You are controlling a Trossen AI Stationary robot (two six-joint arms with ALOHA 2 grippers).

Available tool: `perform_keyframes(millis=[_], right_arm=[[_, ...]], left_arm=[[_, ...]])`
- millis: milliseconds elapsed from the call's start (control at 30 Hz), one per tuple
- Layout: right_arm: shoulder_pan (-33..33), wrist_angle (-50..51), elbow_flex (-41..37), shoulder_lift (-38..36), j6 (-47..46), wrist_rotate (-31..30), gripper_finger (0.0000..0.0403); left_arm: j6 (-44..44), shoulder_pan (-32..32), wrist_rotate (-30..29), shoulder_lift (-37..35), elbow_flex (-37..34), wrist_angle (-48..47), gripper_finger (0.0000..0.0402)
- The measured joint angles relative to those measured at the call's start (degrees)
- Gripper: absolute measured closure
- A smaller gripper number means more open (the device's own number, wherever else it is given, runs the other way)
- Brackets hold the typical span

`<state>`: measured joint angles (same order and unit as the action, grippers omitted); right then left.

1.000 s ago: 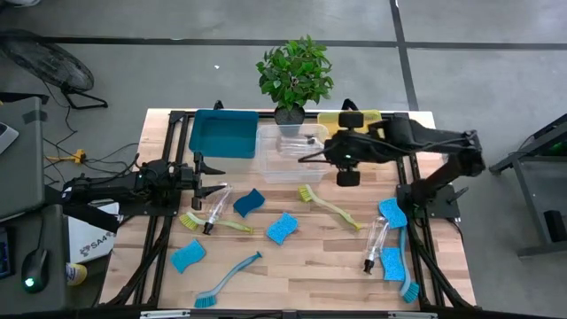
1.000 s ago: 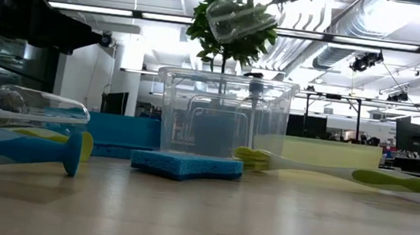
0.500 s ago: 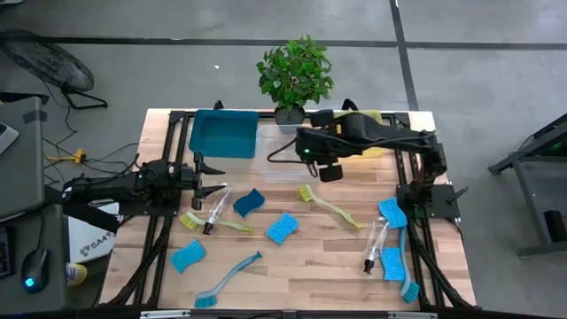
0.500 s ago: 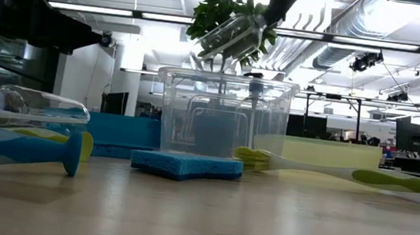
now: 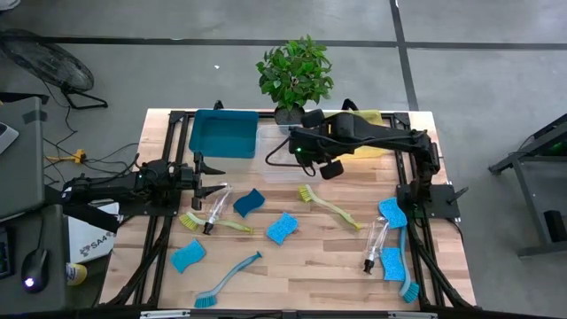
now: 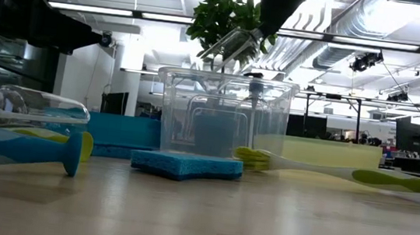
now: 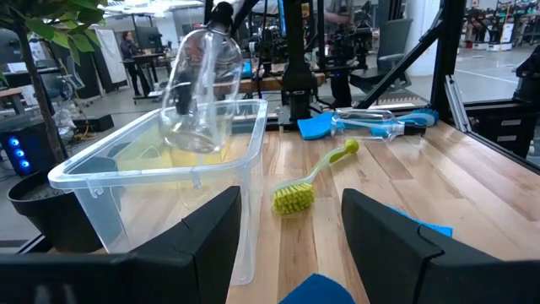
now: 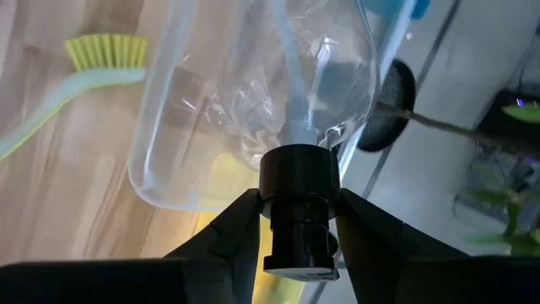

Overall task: Pick & Place Kitchen Sink Supplies
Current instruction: Put the right transparent soap dispenser into the transparent bin

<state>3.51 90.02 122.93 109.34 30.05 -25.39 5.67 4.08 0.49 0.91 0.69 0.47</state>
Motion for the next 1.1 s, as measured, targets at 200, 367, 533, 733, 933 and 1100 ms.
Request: perform_keyframes(millis=[200, 367, 533, 733, 933, 1100], right_arm=[[-0.2, 0.0, 0.0, 0.0, 6.2, -2.6, 0.0272], [-0.2, 0.0, 0.0, 0.0, 12.6, -2.6, 0.0272], [-0.7, 0.0, 0.0, 0.3, 19.0, -4.5, 0.0272], [-1.4, 0.0, 0.0, 0.3, 23.9, -7.2, 0.0272], [-2.5, 0.0, 0.0, 0.4, 27.3, -9.0, 0.0272], [-3.0, 0.0, 0.0, 1.7, 28.0, -9.5, 0.0272]], left_arm=[[0.0, 0.0, 0.0, 0.0, 0.0, 0.0, 0.02], [0.0, 0.0, 0.0, 0.0, 0.0, 0.0, 0.02], [0.0, 0.0, 0.0, 0.0, 0.0, 0.0, 0.02], [0.0, 0.0, 0.0, 0.0, 0.0, 0.0, 0.02], [0.0, 0.0, 0.0, 0.0, 0.0, 0.0, 0.02], [0.0, 0.0, 0.0, 0.0, 0.0, 0.0, 0.02]])
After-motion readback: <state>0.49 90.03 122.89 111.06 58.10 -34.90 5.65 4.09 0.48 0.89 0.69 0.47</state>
